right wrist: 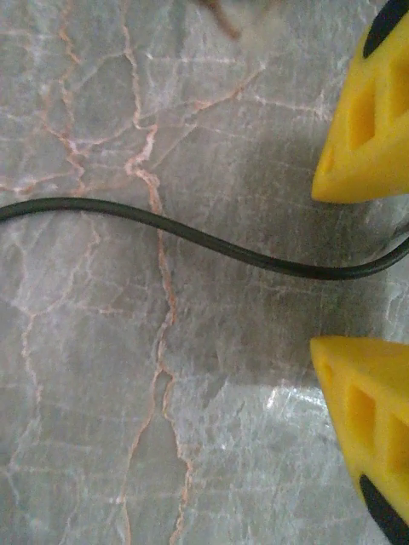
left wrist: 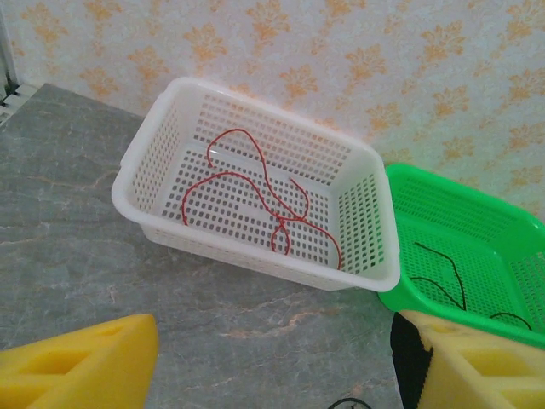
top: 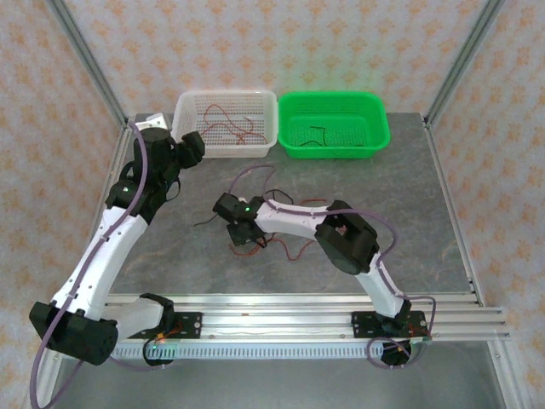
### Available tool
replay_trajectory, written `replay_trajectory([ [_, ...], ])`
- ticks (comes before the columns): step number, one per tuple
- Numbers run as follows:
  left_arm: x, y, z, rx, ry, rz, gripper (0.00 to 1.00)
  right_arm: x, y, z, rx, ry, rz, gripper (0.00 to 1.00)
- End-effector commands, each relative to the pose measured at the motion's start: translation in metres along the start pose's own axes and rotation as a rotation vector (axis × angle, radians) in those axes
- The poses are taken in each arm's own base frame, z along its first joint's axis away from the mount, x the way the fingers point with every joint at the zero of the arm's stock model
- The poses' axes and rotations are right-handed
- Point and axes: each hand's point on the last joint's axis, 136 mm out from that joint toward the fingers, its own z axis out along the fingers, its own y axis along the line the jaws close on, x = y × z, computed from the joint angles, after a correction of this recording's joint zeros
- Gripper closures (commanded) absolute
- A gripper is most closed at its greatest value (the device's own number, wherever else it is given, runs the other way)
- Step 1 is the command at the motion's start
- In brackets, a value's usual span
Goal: Untangle the cables
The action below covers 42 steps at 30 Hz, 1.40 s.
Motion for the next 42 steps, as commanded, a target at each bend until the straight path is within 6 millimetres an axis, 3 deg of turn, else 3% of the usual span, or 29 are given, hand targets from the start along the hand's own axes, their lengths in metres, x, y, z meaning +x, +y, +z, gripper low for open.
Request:
replay_trajectory([
  [1, 0.004, 0.011, -0.006, -0.033, 0.003, 0.002, 0.27, 0.013, -0.006, 0.018, 0.033, 0.045, -0.023, 0.66],
  [6, 0.006, 0.011, -0.008, -0.026, 0.009, -0.001, 0.27, 0.012, -0.003, 0.016, 0.013, 0.033, -0.015, 0.97],
  [12, 0.009, 0.013, -0.014, -0.015, 0.007, -0.008, 0.27, -0.014, 0.007, -0.018, -0.054, -0.055, -0.001, 1.0],
  [19, 0.016, 0.013, -0.022, 0.023, -0.006, -0.016, 0.28, -0.062, 0.027, -0.095, -0.305, -0.221, 0.079, 1.0],
  [27, 0.016, 0.004, -0.037, 0.114, -0.046, -0.017, 0.29, -0.104, 0.019, -0.192, -0.674, -0.438, 0.258, 1.0],
  [36, 0.021, -0.033, -0.062, 0.386, -0.09, -0.017, 0.31, -0.122, -0.012, -0.314, -1.011, -0.775, 0.371, 1.0],
  [42, 0.03, -0.045, -0.073, 0.461, -0.108, -0.003, 0.32, -0.118, -0.037, -0.37, -1.076, -0.962, 0.433, 1.0],
])
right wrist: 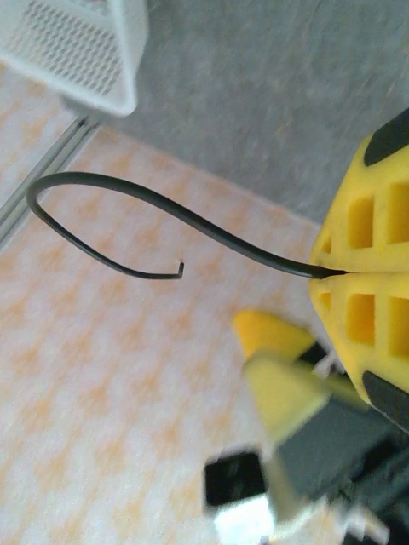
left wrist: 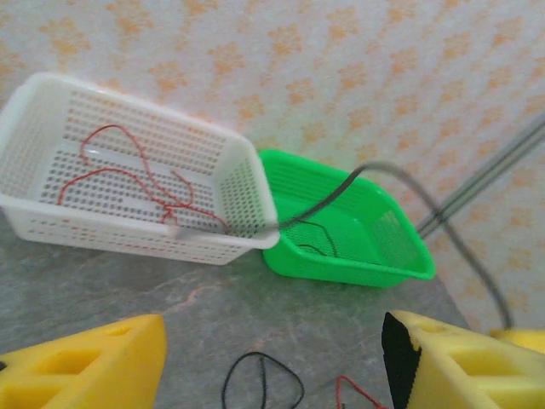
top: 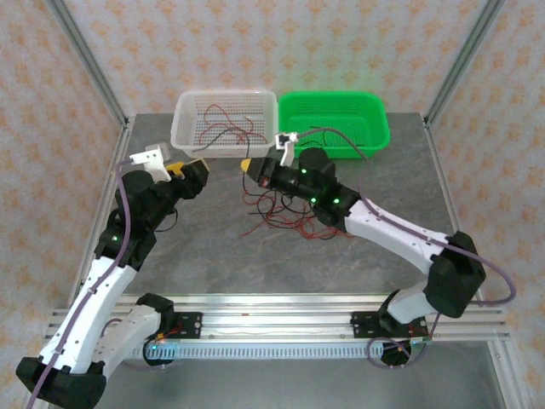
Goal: Untangle the cables
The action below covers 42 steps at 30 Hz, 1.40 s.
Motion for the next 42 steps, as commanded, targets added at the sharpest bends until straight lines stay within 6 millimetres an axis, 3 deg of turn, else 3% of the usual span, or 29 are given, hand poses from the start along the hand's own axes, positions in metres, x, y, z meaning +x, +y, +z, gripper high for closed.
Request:
replay_trajectory([
  [1, -0.006, -0.021, -0.006, 0.102, -0.048, 0.017, 0.32, -0.041, 0.051, -0.03, -0.167, -0.185, 0.006, 1.0],
  [16, 0.031, -0.042, 0.012, 0.188, 0.006, 0.022, 0.32, -0.098, 0.099, -0.102, -0.25, -0.494, -0.022, 1.0],
  [20, 0.041, -0.045, 0.015, 0.195, 0.017, 0.026, 0.32, -0.112, 0.104, -0.118, -0.226, -0.584, -0.066, 1.0],
  [24, 0.048, -0.046, 0.017, 0.193, 0.027, 0.025, 0.31, -0.13, 0.1, -0.129, -0.152, -0.686, -0.141, 1.0],
  [30, 0.05, -0.043, 0.016, 0.185, 0.022, 0.014, 0.23, -0.165, 0.09, -0.131, -0.085, -0.742, -0.215, 1.0],
  [33, 0.047, -0.044, 0.011, 0.197, 0.002, 0.001, 0.16, -0.184, 0.073, -0.122, -0.021, -0.753, -0.265, 1.0],
  [36, 0.042, -0.048, 0.005, 0.23, -0.029, -0.026, 0.02, -0.204, 0.065, -0.122, 0.028, -0.782, -0.34, 1.0],
  [42, 0.04, -0.055, -0.001, 0.288, -0.046, -0.096, 0.01, -0.236, 0.039, -0.107, 0.145, -0.785, -0.538, 1.0],
])
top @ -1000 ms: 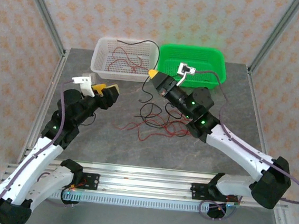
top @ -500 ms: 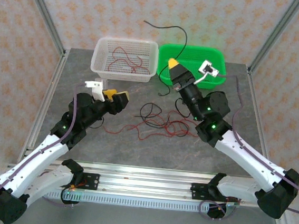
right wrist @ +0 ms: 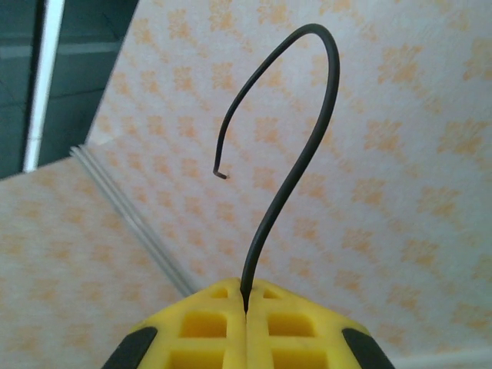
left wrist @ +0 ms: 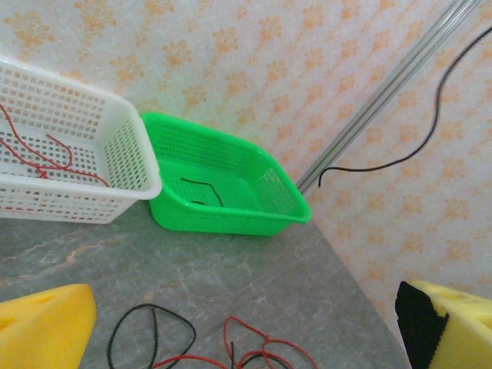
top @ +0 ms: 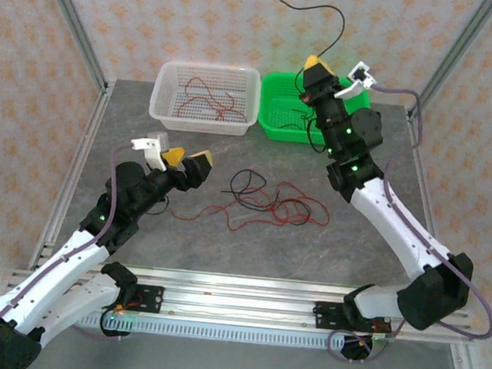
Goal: Untangle the cables
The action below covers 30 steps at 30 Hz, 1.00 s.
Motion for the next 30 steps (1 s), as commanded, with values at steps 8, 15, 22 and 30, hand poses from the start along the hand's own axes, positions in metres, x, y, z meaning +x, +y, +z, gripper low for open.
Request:
replay_trajectory([
  [8, -0.006, -0.012, -0.004, 0.052, -0.006, -0.024, 0.01, 0.045, -0.043, 0.06, -0.009, 0.198, -0.674, 1.0],
  [15, -0.014, -0.012, -0.008, 0.024, -0.014, -0.007, 0.01, 0.104, -0.136, 0.103, 0.08, 0.464, -0.961, 1.0],
  [22, -0.021, -0.014, -0.01, 0.011, -0.017, -0.014, 0.01, 0.16, -0.225, 0.107, 0.114, 0.625, -1.032, 1.0],
  [30, -0.031, -0.014, -0.016, -0.022, -0.032, -0.012, 0.01, 0.182, -0.314, 0.091, 0.288, 0.692, -0.937, 1.0],
])
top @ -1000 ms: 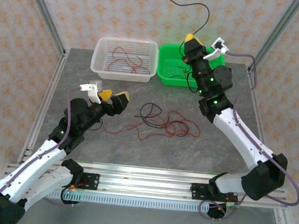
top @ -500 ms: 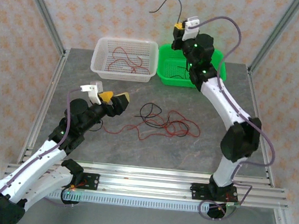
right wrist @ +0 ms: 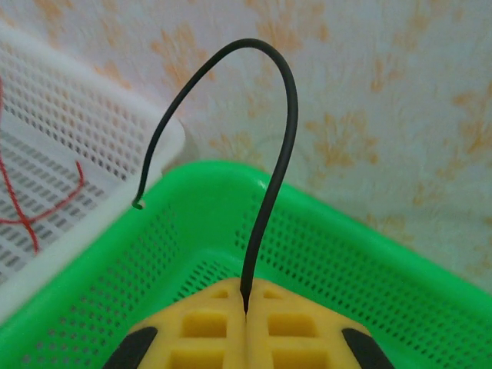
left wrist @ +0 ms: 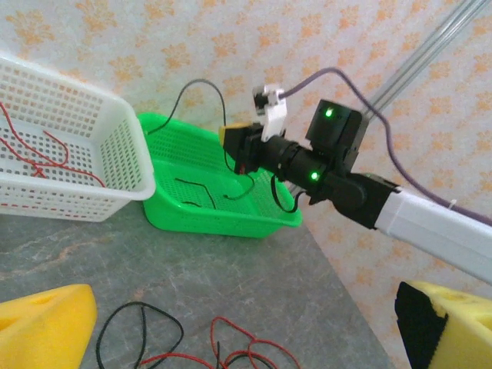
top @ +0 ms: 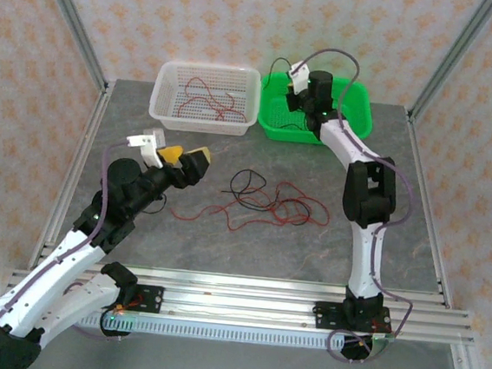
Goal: Untangle the cables
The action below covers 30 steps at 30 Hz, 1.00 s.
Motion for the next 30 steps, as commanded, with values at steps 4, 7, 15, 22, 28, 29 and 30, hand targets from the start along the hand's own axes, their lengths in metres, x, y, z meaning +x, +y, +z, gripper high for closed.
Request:
replay_trajectory([
  [4, -0.021, -0.005, -0.011, -0.025, -0.049, 0.023, 0.01, 0.029, -0.033, 0.006, 0.108, 0.051, 0.063, 1.0],
  [7, -0.023, -0.005, -0.01, -0.032, -0.051, 0.028, 0.01, 0.051, -0.032, 0.009, 0.13, 0.1, 0.058, 1.0],
  [15, -0.023, -0.006, -0.005, -0.038, -0.035, 0.017, 0.02, 0.096, -0.031, 0.021, 0.15, 0.282, 0.071, 1.0],
  [22, -0.016, 0.0, 0.002, -0.067, 0.005, 0.002, 0.04, 0.106, -0.032, 0.016, 0.153, 0.432, 0.158, 0.97],
  [28, -0.012, 0.002, 0.006, -0.088, 0.035, -0.016, 0.05, 0.099, -0.029, 0.003, 0.139, 0.477, 0.27, 0.7],
  [29, -0.011, 0.002, 0.006, -0.09, 0.041, -0.019, 0.06, 0.098, -0.028, 0.001, 0.14, 0.485, 0.285, 0.66],
  [30, -0.01, 0.003, 0.006, -0.094, 0.047, -0.022, 0.06, 0.096, -0.029, -0.002, 0.141, 0.493, 0.303, 0.6],
])
